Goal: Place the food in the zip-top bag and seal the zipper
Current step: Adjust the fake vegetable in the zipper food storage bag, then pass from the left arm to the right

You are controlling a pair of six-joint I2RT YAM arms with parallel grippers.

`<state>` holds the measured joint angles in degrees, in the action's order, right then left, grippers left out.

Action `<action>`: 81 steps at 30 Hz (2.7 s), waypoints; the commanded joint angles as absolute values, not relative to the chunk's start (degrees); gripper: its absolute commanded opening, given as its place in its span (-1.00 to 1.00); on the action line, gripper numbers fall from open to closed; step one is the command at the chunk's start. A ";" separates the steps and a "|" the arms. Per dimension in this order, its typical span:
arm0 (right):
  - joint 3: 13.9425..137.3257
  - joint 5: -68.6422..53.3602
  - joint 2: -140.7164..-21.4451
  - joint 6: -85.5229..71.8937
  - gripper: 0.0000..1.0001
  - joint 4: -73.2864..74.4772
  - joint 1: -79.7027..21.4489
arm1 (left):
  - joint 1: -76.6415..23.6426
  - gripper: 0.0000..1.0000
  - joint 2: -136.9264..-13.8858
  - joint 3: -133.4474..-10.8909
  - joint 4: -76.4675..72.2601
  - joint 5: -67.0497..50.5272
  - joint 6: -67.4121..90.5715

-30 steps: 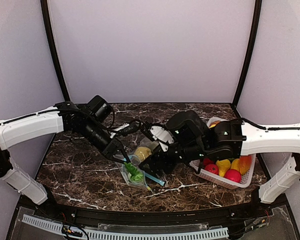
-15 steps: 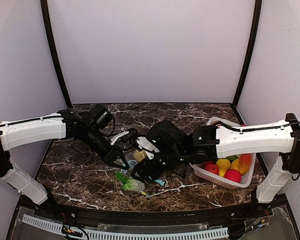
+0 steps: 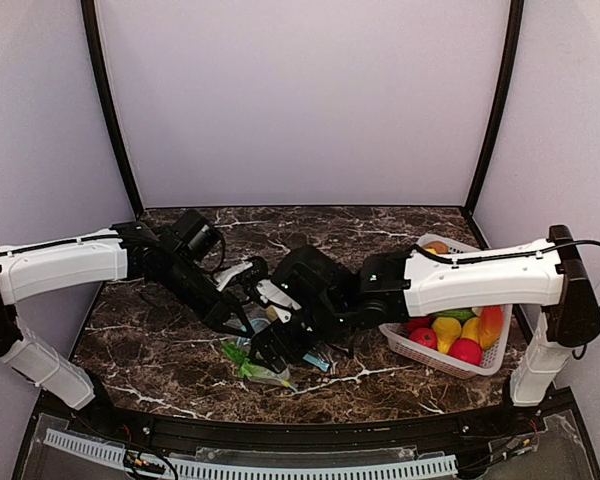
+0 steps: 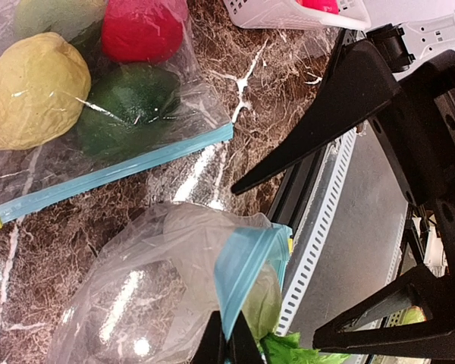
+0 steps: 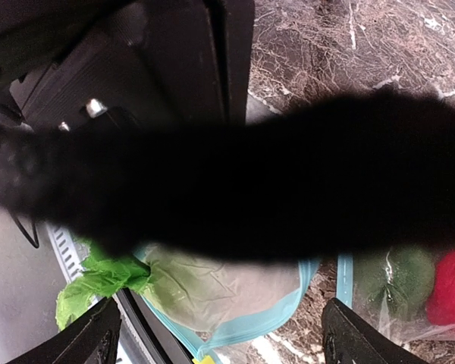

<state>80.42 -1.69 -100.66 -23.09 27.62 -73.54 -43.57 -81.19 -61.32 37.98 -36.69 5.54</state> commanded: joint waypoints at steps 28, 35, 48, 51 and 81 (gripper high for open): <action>87.27 5.76 -111.66 -37.38 0.65 37.88 -79.98 | -43.09 -0.99 -71.94 -51.17 36.90 -40.99 8.96; 88.99 7.54 -114.79 -39.05 0.65 38.28 -80.72 | -43.15 -0.99 -68.73 -47.84 33.93 -41.45 12.39; 91.95 11.90 -119.63 -42.00 0.79 41.13 -81.56 | -43.07 -0.99 -67.49 -46.17 33.13 -42.07 13.64; 91.64 13.74 -120.09 -45.53 0.76 42.32 -81.56 | -43.04 -0.99 -66.65 -45.06 32.58 -42.27 14.48; 88.72 10.30 -113.73 -40.39 -0.42 32.08 -81.16 | -41.13 -0.99 -64.22 -45.54 35.18 -41.43 15.55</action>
<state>87.42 10.87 -111.96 -41.43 34.87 -81.69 -41.80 -64.69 -44.12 34.41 -40.49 16.60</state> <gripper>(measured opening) 0.340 0.009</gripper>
